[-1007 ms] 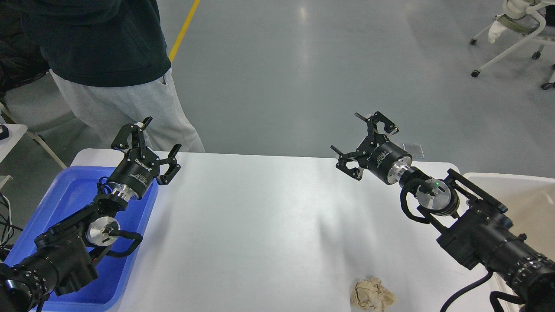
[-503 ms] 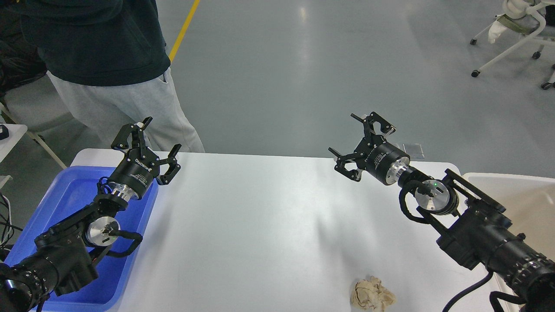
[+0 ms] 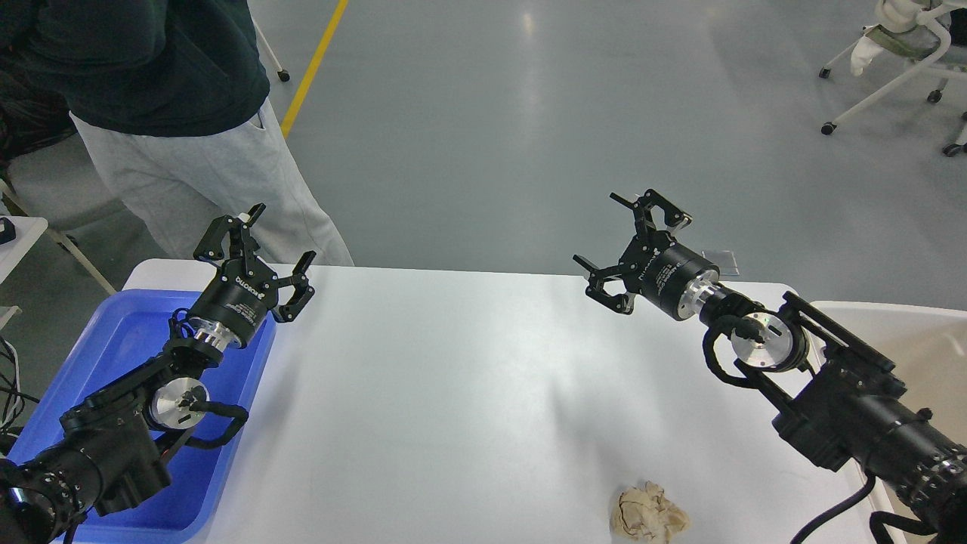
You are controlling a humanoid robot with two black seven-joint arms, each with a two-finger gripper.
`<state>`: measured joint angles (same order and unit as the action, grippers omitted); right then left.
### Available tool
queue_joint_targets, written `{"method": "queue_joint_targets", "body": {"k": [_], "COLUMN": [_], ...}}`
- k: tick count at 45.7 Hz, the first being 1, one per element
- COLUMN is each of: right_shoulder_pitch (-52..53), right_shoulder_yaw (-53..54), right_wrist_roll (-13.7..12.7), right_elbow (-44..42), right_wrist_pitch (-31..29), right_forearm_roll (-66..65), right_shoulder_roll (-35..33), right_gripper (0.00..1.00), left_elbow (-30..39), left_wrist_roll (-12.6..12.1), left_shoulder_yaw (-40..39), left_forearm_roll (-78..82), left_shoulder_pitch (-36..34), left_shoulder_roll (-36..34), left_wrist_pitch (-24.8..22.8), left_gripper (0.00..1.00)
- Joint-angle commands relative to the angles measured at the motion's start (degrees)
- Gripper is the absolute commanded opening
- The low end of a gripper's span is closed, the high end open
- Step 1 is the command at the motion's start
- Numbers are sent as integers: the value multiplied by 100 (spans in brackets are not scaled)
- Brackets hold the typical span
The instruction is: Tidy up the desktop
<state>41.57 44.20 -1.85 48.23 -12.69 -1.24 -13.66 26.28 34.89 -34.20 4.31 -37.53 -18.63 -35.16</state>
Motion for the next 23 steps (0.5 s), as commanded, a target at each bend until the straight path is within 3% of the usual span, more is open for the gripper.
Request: {"method": "queue_joint_targets", "body": {"k": [1,23], "right_shoulder_pitch": [-131,-544], "right_shoulder_yaw": [1,-280], "right_wrist_roll": [0,0], "right_elbow": [257,1136], "right_wrist_pitch": [-5,56], "right_forearm_roll": [-139,-1220], "right_shoulder_roll": [-93,-734], "right_gripper": [100,100], "left_elbow": [0,0], "left_wrist_roll": [0,-9], "left_shoulder_yaw": [1,1], "left_forearm_roll": [-1,-1], "left_shoulder_pitch": [0,0], "left_shoulder_roll": [0,0], "left_wrist_pitch": [0,-9], "left_gripper": [100,100]}}
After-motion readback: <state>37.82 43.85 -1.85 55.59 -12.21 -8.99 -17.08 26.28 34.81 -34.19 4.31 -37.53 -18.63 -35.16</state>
